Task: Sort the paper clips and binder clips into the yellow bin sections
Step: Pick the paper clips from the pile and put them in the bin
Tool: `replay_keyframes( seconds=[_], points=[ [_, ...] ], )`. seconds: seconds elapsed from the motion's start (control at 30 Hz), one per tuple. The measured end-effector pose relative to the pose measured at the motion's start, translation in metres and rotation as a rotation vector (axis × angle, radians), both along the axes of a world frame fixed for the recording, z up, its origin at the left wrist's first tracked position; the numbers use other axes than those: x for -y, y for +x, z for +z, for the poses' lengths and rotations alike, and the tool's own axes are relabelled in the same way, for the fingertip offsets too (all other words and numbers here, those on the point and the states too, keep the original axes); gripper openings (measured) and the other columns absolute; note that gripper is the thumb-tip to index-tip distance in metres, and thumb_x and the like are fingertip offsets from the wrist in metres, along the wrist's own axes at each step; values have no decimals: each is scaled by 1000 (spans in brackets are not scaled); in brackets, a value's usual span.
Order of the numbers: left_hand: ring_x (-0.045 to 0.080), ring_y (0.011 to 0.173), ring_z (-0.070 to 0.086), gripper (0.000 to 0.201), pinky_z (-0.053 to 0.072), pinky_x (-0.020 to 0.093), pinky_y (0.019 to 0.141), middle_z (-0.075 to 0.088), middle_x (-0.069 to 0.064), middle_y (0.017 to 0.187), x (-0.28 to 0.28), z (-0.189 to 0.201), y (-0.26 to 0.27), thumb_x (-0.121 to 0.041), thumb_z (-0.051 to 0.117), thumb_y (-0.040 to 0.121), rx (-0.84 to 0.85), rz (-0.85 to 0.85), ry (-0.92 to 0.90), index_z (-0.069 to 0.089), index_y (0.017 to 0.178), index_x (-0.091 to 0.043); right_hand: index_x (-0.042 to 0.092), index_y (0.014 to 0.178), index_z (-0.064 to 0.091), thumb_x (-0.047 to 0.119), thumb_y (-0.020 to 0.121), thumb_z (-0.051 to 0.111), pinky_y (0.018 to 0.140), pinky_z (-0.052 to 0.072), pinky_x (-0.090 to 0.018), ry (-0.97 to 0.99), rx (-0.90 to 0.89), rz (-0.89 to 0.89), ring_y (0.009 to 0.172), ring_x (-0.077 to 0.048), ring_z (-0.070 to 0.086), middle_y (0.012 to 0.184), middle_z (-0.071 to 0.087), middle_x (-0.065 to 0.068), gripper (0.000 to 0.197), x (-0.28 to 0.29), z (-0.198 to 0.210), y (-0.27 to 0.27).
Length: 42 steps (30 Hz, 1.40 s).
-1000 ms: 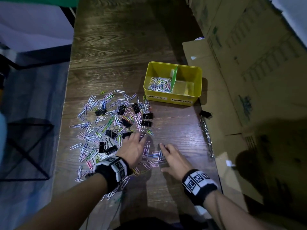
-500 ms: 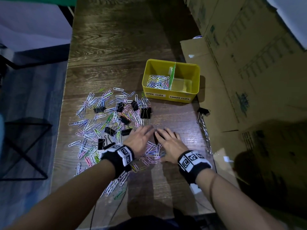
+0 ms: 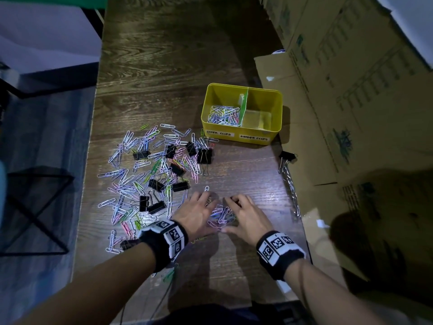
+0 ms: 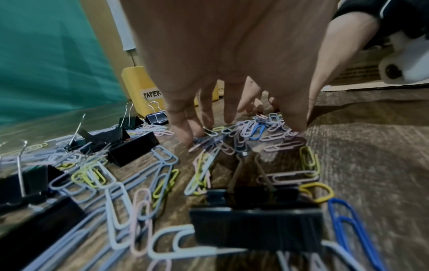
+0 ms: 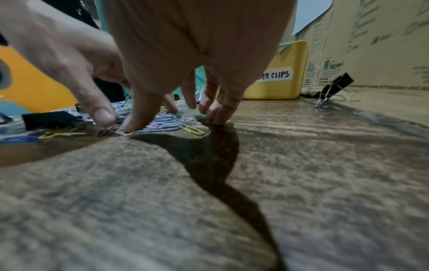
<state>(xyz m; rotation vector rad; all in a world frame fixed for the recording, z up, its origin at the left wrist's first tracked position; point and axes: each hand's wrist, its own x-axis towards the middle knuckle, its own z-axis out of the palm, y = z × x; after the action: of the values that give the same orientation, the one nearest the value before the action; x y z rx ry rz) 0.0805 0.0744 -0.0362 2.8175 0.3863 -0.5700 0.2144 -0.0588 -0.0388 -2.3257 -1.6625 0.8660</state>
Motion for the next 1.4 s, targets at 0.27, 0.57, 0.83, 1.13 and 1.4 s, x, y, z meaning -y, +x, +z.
replay_keyframes(
  seconds=[0.27, 0.57, 0.83, 1.13, 1.4],
  points=[
    [28, 115, 43, 44, 39, 37, 98, 46, 7, 130, 11, -4, 12, -17, 50, 88, -66, 53, -57, 45, 132, -11, 7, 125, 53, 26, 89, 59, 96, 40, -34, -89, -27, -15, 119, -26, 42, 127, 45, -10, 41, -14, 10, -16],
    [25, 94, 60, 24, 48, 37, 85, 65, 11, 104, -9, 7, 13, -12, 55, 89, 81, 151, -330, 63, 111, -8, 3, 110, 60, 23, 96, 48, 84, 48, -38, -106, -19, 83, 102, -29, 56, 110, 56, -13, 27, -24, 10, -7],
    [13, 80, 62, 21, 46, 18, 71, 70, 3, 95, -36, 12, 16, -22, 71, 80, 35, 308, -431, 69, 98, -11, 3, 109, 63, 23, 95, 52, 79, 45, -31, -156, 26, 174, 97, -27, 60, 112, 57, -13, 27, -38, 11, 4],
    [1, 62, 61, 9, 42, 10, 58, 70, -3, 77, -69, 21, 16, -21, 75, 76, -83, 577, -669, 68, 82, -22, 0, 112, 57, 11, 95, 53, 65, 40, -25, -133, 45, 158, 86, -26, 63, 104, 62, -16, 21, -47, 6, 18],
    [12, 57, 63, 11, 55, 20, 60, 71, 6, 68, -115, 80, 51, -2, 72, 70, 22, 625, -1089, 69, 81, -3, 16, 101, 62, 35, 92, 56, 75, 48, -30, -95, -228, -52, 85, -27, 62, 97, 65, -11, 22, -50, 7, 42]
  ],
)
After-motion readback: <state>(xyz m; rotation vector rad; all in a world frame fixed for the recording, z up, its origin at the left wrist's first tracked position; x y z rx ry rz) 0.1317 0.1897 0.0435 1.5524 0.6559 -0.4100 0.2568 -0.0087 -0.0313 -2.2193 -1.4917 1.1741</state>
